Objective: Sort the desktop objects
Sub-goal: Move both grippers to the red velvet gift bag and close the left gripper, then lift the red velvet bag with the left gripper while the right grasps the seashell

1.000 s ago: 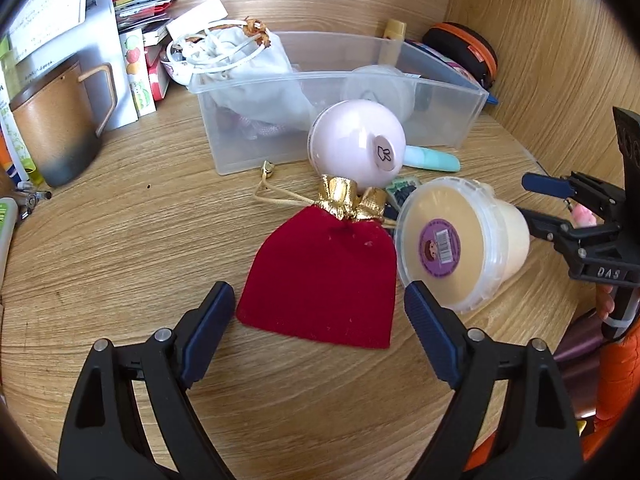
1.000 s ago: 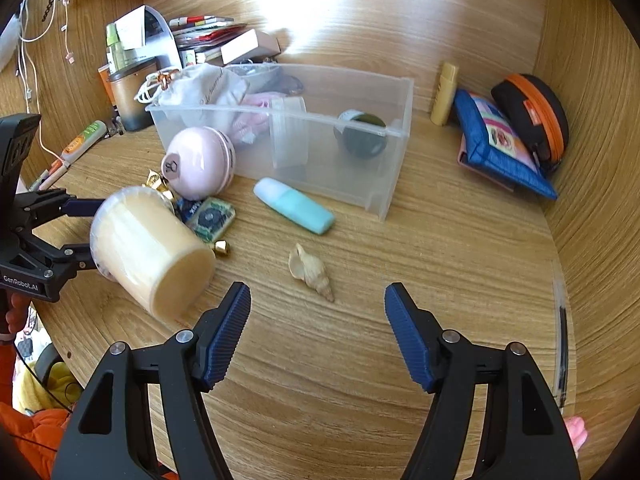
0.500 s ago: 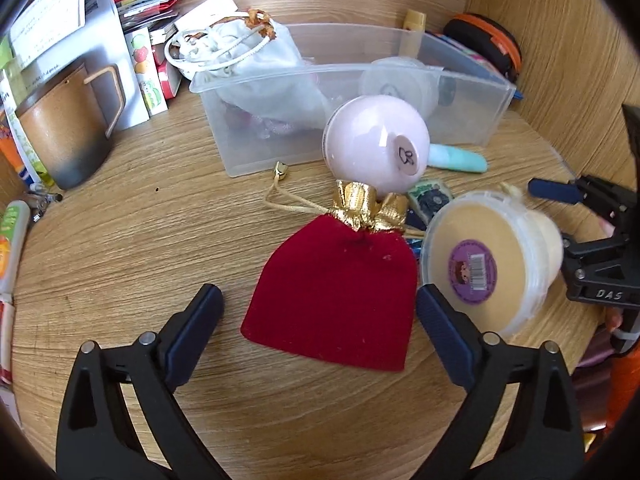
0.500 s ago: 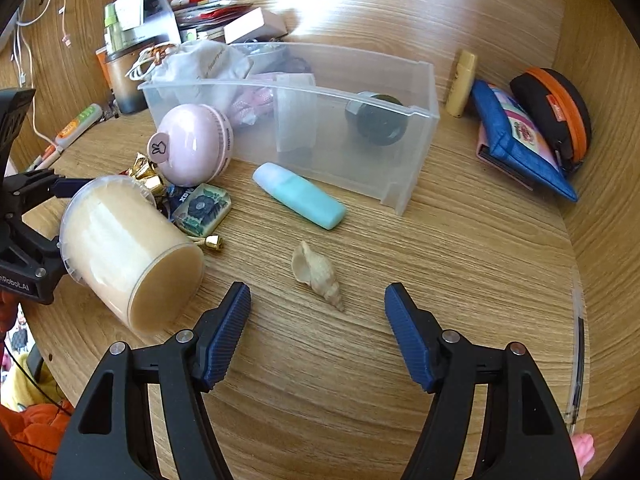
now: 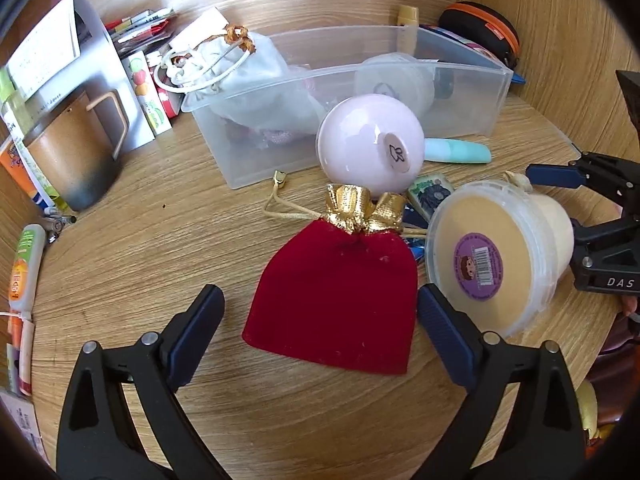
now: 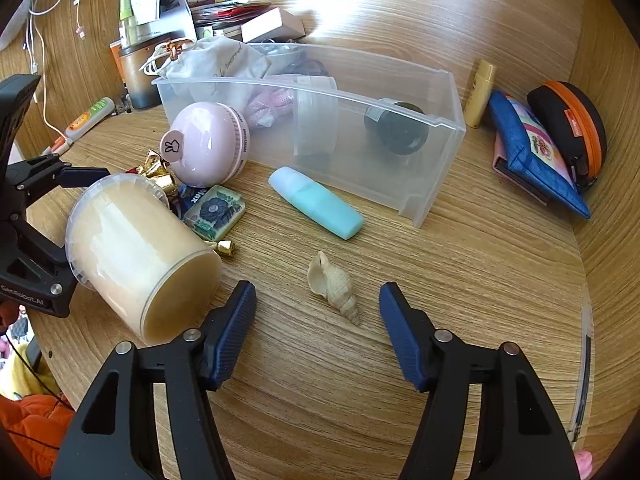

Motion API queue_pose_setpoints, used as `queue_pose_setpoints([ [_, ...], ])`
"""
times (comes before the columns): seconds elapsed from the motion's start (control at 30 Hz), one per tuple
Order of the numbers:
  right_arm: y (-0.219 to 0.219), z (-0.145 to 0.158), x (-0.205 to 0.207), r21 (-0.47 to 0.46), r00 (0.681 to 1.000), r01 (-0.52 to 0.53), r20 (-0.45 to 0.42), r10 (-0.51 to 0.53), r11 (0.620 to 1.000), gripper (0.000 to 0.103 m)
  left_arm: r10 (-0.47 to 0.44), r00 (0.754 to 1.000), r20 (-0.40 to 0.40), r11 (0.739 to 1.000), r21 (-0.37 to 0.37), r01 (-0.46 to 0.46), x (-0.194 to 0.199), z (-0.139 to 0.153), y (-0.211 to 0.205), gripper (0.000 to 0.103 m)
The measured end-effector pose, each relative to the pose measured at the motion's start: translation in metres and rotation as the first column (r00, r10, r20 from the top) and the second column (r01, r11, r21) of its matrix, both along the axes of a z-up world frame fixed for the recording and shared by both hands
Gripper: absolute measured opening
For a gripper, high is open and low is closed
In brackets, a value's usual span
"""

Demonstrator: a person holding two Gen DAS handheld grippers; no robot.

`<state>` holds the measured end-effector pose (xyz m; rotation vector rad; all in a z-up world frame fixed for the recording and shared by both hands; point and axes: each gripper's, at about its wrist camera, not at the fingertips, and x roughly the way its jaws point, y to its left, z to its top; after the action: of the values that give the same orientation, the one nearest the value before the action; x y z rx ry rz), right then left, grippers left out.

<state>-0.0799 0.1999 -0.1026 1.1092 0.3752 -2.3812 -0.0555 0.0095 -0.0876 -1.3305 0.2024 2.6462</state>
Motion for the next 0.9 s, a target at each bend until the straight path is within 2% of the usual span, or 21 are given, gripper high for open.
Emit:
queue_pose_setpoints([
  [0.07, 0.001, 0.0, -0.001, -0.008, 1.0, -0.003, 0.006, 0.003, 1.0, 0.058, -0.022, 1.0, 0.005, 1.0, 0.015, 0.022, -0.001, 0.001, 0.0, 0.087],
  [0.2, 0.001, 0.0, -0.001, -0.017, 1.0, -0.015, 0.008, 0.015, 1.0, 0.052, -0.055, 0.998, -0.024, 0.998, -0.041, 0.054, 0.0, 0.004, 0.009, 0.077],
  [0.3, 0.001, 0.0, 0.0, -0.023, 1.0, -0.026, 0.01, 0.026, 0.999, 0.047, -0.071, 0.997, -0.027, 0.996, -0.05, 0.07, -0.002, 0.005, 0.011, 0.076],
  [0.4, 0.002, 0.0, 0.0, -0.032, 0.999, -0.033, 0.009, 0.033, 0.999, 0.032, -0.08, 0.996, -0.042, 0.996, -0.049, 0.078, -0.002, 0.006, 0.009, 0.072],
  [0.57, 0.003, 0.001, -0.002, -0.031, 0.999, -0.038, 0.009, 0.038, 0.999, 0.027, -0.069, 0.996, -0.055, 0.996, -0.062, 0.066, -0.001, 0.006, 0.006, 0.065],
  [0.7, 0.004, 0.001, -0.005, -0.032, 0.999, -0.04, 0.013, 0.041, 0.999, 0.018, -0.035, 0.996, -0.085, 0.997, -0.077, 0.028, -0.001, 0.011, 0.002, 0.059],
  [0.9, 0.005, 0.001, -0.006, -0.05, 0.999, -0.05, 0.02, 0.051, 0.998, 0.015, 0.015, 0.998, -0.061, 1.0, 0.006, -0.015, -0.009, 0.016, -0.021, 0.049],
])
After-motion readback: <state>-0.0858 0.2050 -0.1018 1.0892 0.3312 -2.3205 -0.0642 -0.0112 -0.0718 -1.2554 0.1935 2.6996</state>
